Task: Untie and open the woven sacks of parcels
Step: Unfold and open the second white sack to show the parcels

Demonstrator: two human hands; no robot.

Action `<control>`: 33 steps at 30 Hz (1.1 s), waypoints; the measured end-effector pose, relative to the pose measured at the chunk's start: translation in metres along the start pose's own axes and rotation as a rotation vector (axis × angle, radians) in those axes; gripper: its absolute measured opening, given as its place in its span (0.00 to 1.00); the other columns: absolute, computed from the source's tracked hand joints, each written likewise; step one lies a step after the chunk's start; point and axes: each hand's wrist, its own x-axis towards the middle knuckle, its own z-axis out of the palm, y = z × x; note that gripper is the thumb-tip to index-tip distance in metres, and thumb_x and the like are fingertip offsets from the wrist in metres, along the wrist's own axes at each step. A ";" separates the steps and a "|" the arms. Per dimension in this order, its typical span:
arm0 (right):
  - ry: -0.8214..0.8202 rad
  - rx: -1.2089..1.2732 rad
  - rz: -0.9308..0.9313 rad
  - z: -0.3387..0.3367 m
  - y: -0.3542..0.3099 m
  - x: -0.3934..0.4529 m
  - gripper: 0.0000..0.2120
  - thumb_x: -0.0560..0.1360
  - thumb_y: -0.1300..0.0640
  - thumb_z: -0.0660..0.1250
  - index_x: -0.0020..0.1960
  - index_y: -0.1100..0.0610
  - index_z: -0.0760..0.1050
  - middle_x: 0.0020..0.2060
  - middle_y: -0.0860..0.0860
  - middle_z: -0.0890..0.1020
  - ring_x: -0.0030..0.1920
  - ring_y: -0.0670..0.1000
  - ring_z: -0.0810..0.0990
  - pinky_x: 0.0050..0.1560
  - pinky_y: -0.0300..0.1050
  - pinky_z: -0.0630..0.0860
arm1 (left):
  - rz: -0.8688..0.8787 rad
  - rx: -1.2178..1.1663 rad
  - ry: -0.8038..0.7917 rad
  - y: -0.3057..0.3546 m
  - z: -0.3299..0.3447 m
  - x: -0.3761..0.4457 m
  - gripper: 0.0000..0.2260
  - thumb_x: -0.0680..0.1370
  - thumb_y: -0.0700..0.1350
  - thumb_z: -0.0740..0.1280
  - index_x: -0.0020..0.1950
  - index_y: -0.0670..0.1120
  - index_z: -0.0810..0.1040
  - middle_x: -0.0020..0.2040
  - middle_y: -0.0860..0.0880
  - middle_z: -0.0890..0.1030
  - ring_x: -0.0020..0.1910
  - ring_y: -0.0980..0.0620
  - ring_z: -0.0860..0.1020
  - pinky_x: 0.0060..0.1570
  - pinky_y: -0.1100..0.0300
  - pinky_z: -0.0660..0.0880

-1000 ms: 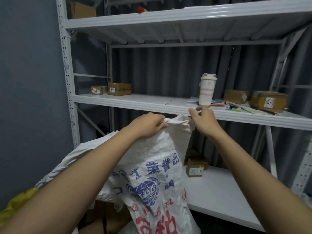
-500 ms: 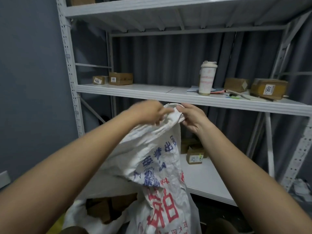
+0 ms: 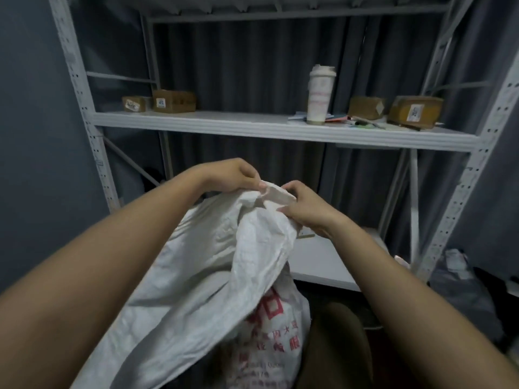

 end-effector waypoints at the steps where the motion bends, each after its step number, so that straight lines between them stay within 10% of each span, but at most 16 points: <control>1: 0.013 -0.026 0.000 0.006 0.011 -0.007 0.15 0.73 0.59 0.69 0.57 0.53 0.70 0.50 0.51 0.76 0.47 0.50 0.77 0.44 0.47 0.79 | -0.020 -0.018 -0.027 -0.005 0.010 -0.002 0.11 0.76 0.56 0.67 0.39 0.51 0.82 0.37 0.55 0.82 0.39 0.57 0.78 0.45 0.59 0.76; 15: -0.030 0.742 0.147 0.001 -0.010 -0.021 0.15 0.77 0.52 0.66 0.57 0.61 0.79 0.49 0.59 0.83 0.48 0.57 0.82 0.50 0.51 0.77 | 0.120 0.184 0.406 0.011 -0.002 -0.022 0.19 0.82 0.51 0.54 0.40 0.40 0.71 0.38 0.48 0.73 0.41 0.49 0.71 0.45 0.52 0.68; 19: 0.027 0.646 0.097 -0.023 -0.067 -0.002 0.07 0.78 0.60 0.64 0.52 0.62 0.78 0.44 0.58 0.80 0.41 0.54 0.78 0.41 0.44 0.74 | 0.094 0.229 0.528 0.017 -0.030 -0.018 0.19 0.83 0.54 0.51 0.42 0.43 0.72 0.42 0.49 0.76 0.47 0.47 0.74 0.46 0.53 0.67; 23: -0.042 0.466 0.136 -0.041 -0.101 0.005 0.08 0.77 0.64 0.60 0.51 0.62 0.78 0.49 0.59 0.81 0.50 0.57 0.80 0.53 0.49 0.76 | 0.057 0.357 0.563 0.023 -0.045 -0.005 0.21 0.83 0.56 0.49 0.50 0.44 0.76 0.52 0.46 0.78 0.54 0.45 0.74 0.51 0.52 0.67; 28: 0.132 0.756 0.048 -0.034 -0.110 0.006 0.15 0.79 0.71 0.51 0.56 0.57 0.71 0.41 0.56 0.76 0.36 0.51 0.76 0.23 0.37 0.73 | -0.079 0.379 0.672 0.043 -0.035 0.000 0.17 0.81 0.59 0.53 0.53 0.46 0.70 0.58 0.43 0.71 0.61 0.42 0.67 0.56 0.50 0.65; 33: 0.054 0.789 -0.124 -0.017 -0.110 0.016 0.18 0.77 0.74 0.56 0.62 0.61 0.72 0.49 0.60 0.79 0.45 0.53 0.81 0.36 0.39 0.81 | -0.180 -0.023 0.278 0.070 -0.051 -0.041 0.28 0.74 0.69 0.55 0.57 0.47 0.74 0.55 0.46 0.76 0.55 0.46 0.77 0.54 0.50 0.75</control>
